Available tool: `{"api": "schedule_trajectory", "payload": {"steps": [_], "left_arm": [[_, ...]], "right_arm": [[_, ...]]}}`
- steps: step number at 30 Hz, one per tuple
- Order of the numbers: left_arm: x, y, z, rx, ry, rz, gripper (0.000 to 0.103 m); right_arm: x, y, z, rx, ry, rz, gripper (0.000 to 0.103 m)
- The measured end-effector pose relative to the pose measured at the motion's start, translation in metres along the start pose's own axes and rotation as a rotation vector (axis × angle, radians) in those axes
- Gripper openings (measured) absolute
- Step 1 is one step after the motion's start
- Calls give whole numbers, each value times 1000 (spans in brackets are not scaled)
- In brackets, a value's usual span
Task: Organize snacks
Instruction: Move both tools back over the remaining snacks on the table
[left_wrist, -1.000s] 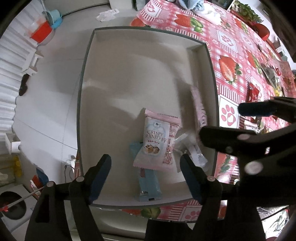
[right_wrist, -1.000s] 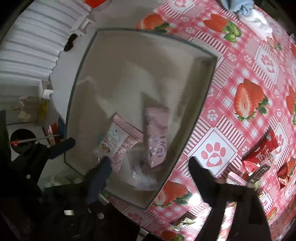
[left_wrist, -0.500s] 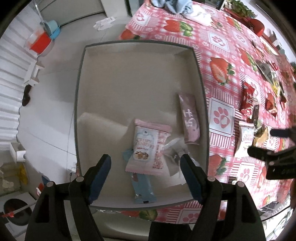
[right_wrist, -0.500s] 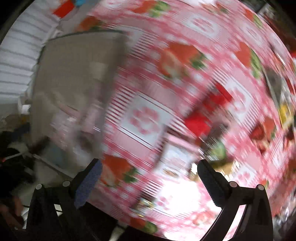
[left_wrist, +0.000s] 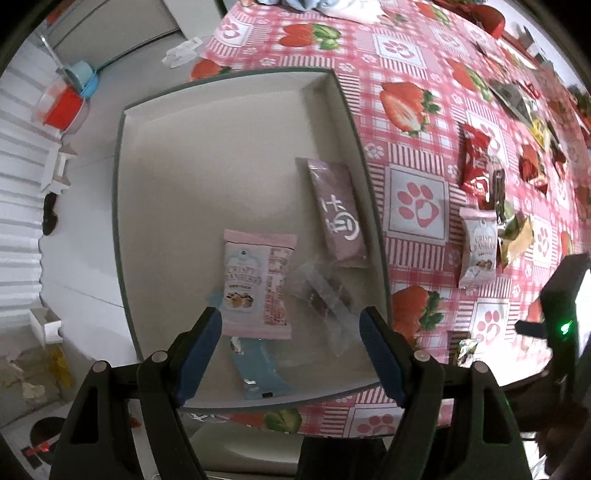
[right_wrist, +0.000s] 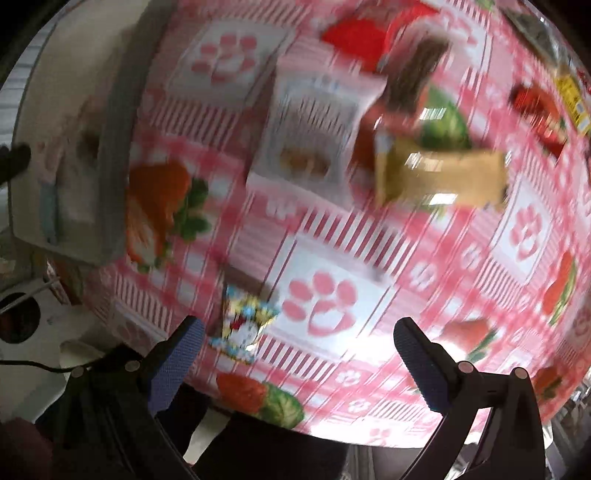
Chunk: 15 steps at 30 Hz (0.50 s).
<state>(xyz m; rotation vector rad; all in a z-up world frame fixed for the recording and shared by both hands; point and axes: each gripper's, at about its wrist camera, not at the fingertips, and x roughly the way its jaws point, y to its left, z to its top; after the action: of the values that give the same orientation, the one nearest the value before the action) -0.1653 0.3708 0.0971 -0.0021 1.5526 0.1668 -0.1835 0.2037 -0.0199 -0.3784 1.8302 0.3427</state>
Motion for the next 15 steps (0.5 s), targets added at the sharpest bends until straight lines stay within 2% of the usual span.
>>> {"api": "schedule_trajectory", "payload": {"steps": [4, 6, 8, 15], "left_arm": [[0, -8, -1, 23, 7, 8, 80], [-1, -13, -2, 40, 7, 11, 80], [-1, -16, -1, 51, 7, 11, 80], [-4, -46, 7, 92, 2, -24, 80]], "right_arm": [[21, 9, -8, -5, 18, -8, 103], [28, 12, -8, -26, 14, -50, 103], [28, 7, -10, -41, -26, -100, 103], [17, -58, -9, 64, -107, -136, 103]]}}
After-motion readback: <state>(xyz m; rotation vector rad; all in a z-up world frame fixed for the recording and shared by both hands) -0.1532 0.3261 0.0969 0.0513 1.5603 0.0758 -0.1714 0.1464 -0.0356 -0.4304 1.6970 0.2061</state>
